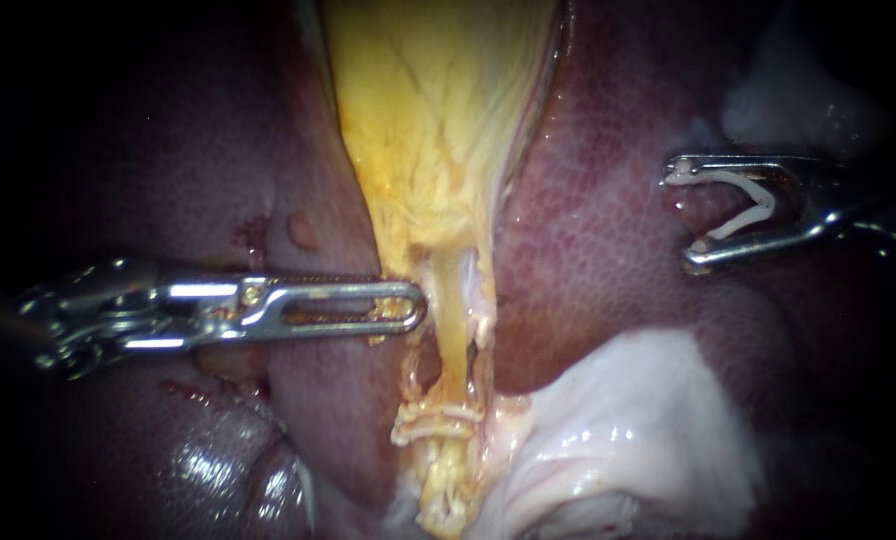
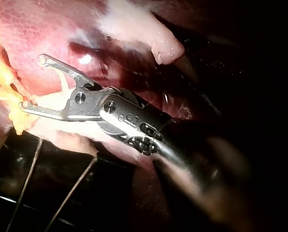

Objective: Clipping third clip left tube

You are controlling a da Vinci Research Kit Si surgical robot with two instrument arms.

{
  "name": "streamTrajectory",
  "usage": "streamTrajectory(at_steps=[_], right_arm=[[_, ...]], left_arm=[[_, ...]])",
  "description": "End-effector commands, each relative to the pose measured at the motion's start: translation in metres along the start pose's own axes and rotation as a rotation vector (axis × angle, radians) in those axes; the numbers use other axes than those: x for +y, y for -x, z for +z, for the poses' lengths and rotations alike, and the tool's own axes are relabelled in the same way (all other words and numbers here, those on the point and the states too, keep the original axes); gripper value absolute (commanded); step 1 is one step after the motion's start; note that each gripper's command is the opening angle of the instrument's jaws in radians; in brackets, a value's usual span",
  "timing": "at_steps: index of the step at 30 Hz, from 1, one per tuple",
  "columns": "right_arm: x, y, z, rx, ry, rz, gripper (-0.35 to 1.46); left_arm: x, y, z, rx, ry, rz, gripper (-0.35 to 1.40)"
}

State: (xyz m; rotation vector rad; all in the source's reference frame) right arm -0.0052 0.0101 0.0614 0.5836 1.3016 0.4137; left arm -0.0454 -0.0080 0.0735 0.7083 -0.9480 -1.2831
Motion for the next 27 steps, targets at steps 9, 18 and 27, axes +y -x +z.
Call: streamTrajectory(at_steps=[9, 18, 27], right_arm=[[0.0, 0.0, 0.0001, 0.001, 0.0, 0.0, 0.6], [0.0, 0.0, 0.0001, 0.001, 0.0, 0.0, 0.6], [-0.0005, 0.0016, 0.0019, 0.003, 0.005, -0.028, 0.6]], left_arm=[[-0.0003, 0.002, -0.003, 0.0, 0.003, -0.009, -0.35], [-0.0002, 0.0051, -0.0083, -0.044, 0.018, -0.017, -0.35], [-0.0002, 0.0052, -0.0089, -0.054, 0.022, -0.014, -0.35]])
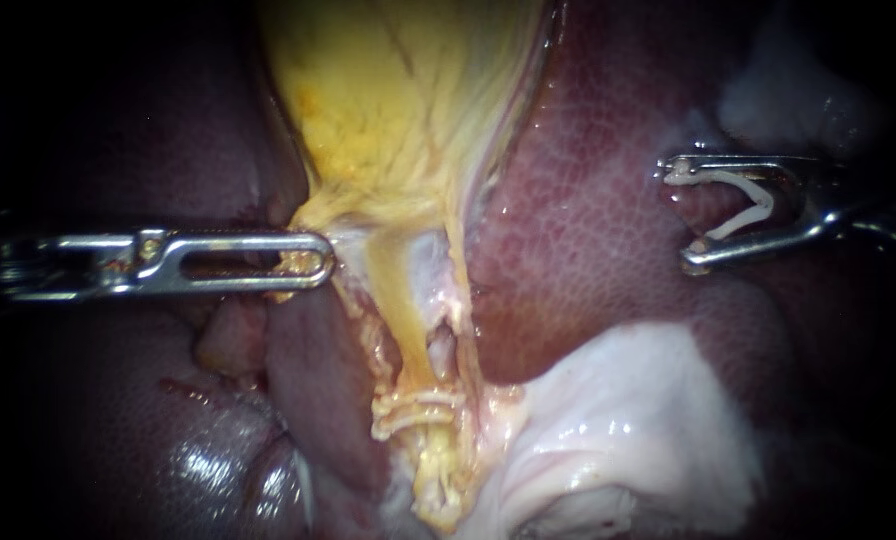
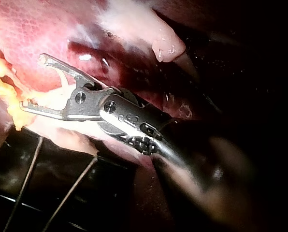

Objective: Clipping third clip left tube

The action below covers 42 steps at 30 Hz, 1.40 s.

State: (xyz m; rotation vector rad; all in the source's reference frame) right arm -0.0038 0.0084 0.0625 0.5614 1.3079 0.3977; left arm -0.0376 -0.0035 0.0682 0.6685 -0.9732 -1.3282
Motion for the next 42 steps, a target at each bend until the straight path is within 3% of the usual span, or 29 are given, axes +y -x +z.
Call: streamTrajectory(at_steps=[1, 7, 12, 18, 31, 42], right_arm=[[0.0, 0.0006, 0.0007, 0.001, -0.004, -0.022, 0.6], [-0.0005, 0.0049, 0.0069, 0.029, -0.054, 0.014, 0.6], [-0.0006, 0.0096, 0.0123, 0.055, -0.096, 0.054, 0.6], [-0.0009, 0.0134, 0.0166, 0.076, -0.128, 0.076, 0.59], [-0.0005, 0.0173, 0.0214, 0.083, -0.152, 0.109, 0.59], [-0.0001, 0.0177, 0.0241, 0.081, -0.161, 0.127, 0.59]], left_arm=[[0.0, 0.0, 0.0001, 0.0, 0.001, 0.0, -0.35], [0.0, -0.0001, 0.0001, 0.0, 0.001, 0.0, -0.35], [0.0, -0.0001, 0.0, 0.0, 0.001, 0.0, -0.35], [-0.0001, -0.0001, -0.0001, 0.0, 0.001, 0.0, -0.35], [-0.0003, -0.0002, -0.0001, -0.001, 0.002, -0.001, -0.35], [-0.0005, -0.0003, -0.0001, -0.003, 0.004, -0.001, -0.35]])
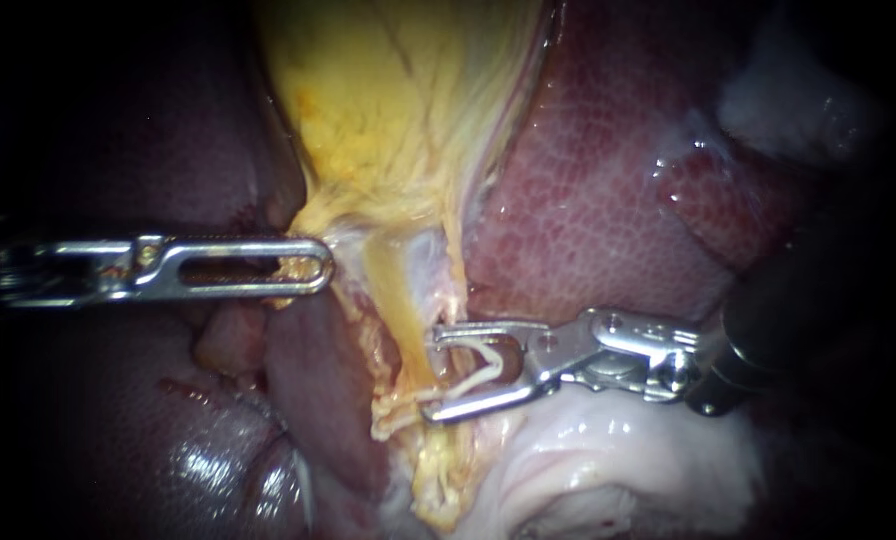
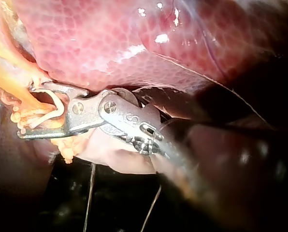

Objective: Clipping third clip left tube

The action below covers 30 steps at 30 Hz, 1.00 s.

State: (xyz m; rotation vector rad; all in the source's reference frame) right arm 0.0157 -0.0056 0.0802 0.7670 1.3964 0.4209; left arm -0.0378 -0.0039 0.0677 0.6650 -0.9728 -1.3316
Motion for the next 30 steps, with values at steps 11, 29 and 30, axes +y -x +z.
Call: streamTrajectory(at_steps=[11, 29, 30], right_arm=[[-0.0017, -0.0013, 0.0018, 0.057, -0.114, 0.116, 0.58], [-0.0017, -0.0026, 0.004, 0.093, -0.188, 0.188, 0.57], [-0.0015, -0.003, 0.0039, 0.094, -0.188, 0.19, 0.56]], left_arm=[[0.0002, 0.0, 0.0001, 0.0, 0.0, 0.001, -0.35], [0.0006, -0.0001, 0.0002, -0.001, 0.001, 0.001, -0.35], [0.0006, -0.0001, 0.0003, -0.001, 0.001, 0.002, -0.35]])
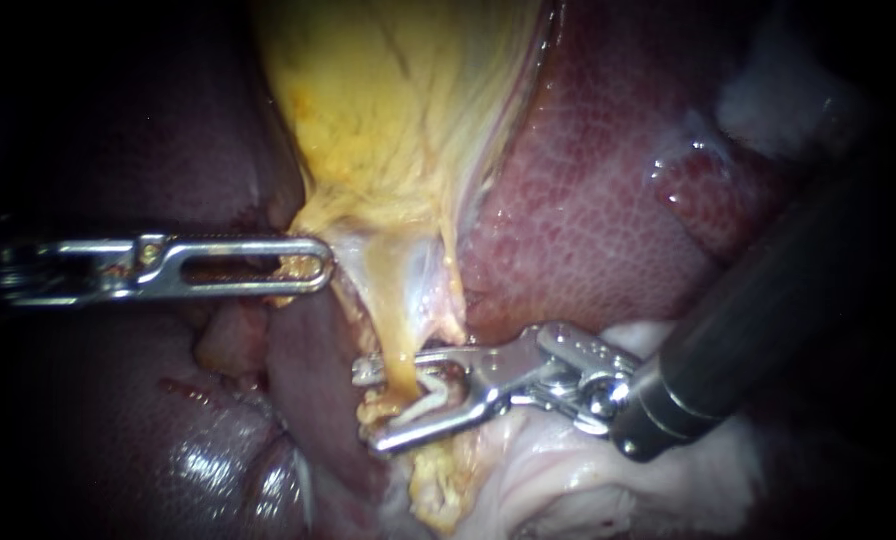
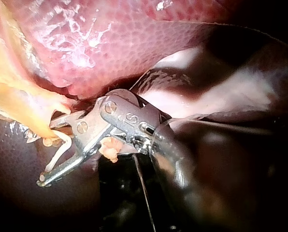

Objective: Clipping third clip left tube

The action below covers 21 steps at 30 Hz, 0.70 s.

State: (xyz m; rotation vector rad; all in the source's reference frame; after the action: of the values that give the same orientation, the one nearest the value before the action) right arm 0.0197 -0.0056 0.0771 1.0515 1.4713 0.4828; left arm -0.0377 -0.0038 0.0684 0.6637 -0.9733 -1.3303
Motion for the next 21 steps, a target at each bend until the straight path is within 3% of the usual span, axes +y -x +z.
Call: streamTrajectory(at_steps=[1, 9, 16, 17, 20, 21], right_arm=[[0.0, -0.0006, -0.0001, 0.007, -0.002, 0.002, 0.56], [0.0, -0.0044, -0.0011, 0.032, -0.004, 0.022, 0.55], [0.0, -0.0052, -0.0013, 0.034, -0.006, 0.026, 0.49], [0.0001, -0.0052, -0.0014, 0.033, -0.008, 0.026, 0.41], [-0.0001, -0.0049, -0.0025, 0.019, -0.024, 0.051, -0.27], [0.0001, -0.005, -0.0026, 0.013, -0.015, 0.052, -0.35]], left_arm=[[0.0, 0.0, 0.0, 0.0, 0.001, 0.0, -0.35], [0.0, -0.0001, 0.0, -0.001, 0.001, 0.0, -0.35], [0.0, -0.0001, 0.0001, -0.001, 0.002, 0.0, -0.35], [0.0, -0.0001, 0.0001, -0.002, 0.002, 0.0, -0.35], [0.0, -0.0002, 0.0002, -0.002, 0.002, 0.001, -0.35], [0.0, -0.0002, 0.0002, -0.002, 0.002, 0.001, -0.35]])
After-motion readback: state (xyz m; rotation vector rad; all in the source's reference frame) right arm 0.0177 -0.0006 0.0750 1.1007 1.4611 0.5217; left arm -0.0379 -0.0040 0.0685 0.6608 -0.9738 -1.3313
